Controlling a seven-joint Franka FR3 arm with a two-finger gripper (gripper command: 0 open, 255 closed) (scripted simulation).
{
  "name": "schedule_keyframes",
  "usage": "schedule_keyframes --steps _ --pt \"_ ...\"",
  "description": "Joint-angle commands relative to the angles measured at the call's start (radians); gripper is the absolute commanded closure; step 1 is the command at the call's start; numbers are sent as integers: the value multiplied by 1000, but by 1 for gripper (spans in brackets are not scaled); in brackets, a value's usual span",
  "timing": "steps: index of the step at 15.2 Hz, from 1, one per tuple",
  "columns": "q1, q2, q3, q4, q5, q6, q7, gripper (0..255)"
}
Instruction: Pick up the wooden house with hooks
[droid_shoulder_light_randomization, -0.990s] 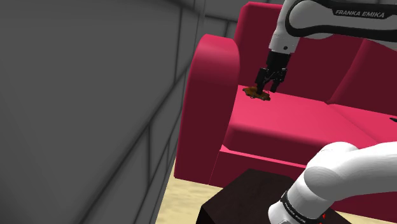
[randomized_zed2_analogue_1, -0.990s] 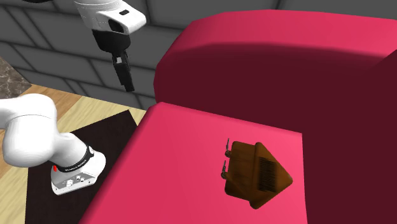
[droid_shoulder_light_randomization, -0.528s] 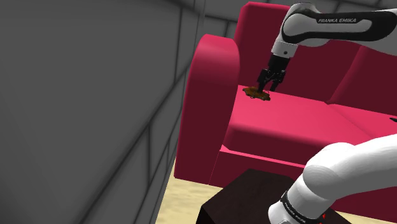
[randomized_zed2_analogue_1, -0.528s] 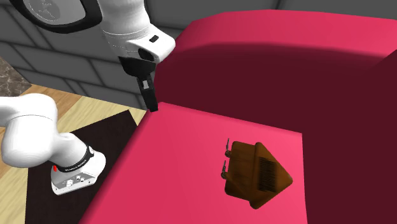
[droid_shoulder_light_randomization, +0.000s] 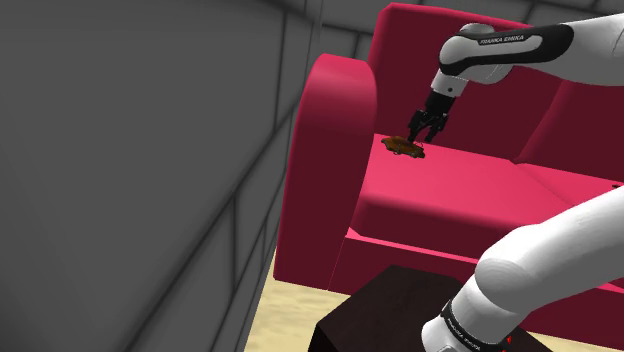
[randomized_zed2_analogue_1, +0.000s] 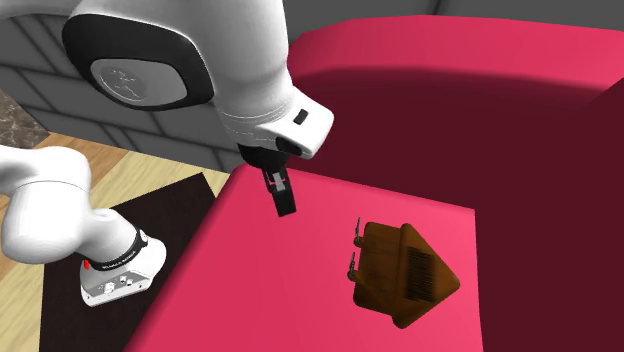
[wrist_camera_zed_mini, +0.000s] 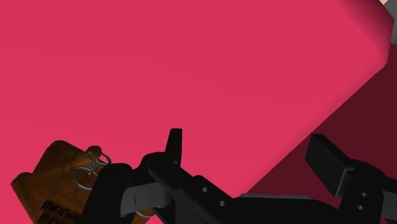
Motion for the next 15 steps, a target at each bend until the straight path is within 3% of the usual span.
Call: schedule_keyframes --steps 1,6,12,15 --pt "-1 65 -48 39 25 34 -54 0" --pt "-5 238 -154 160 132 84 -196 0" --pt "-53 480 -242 347 329 84 -380 0" --pt "-56 488 -237 315 337 121 -390 0"
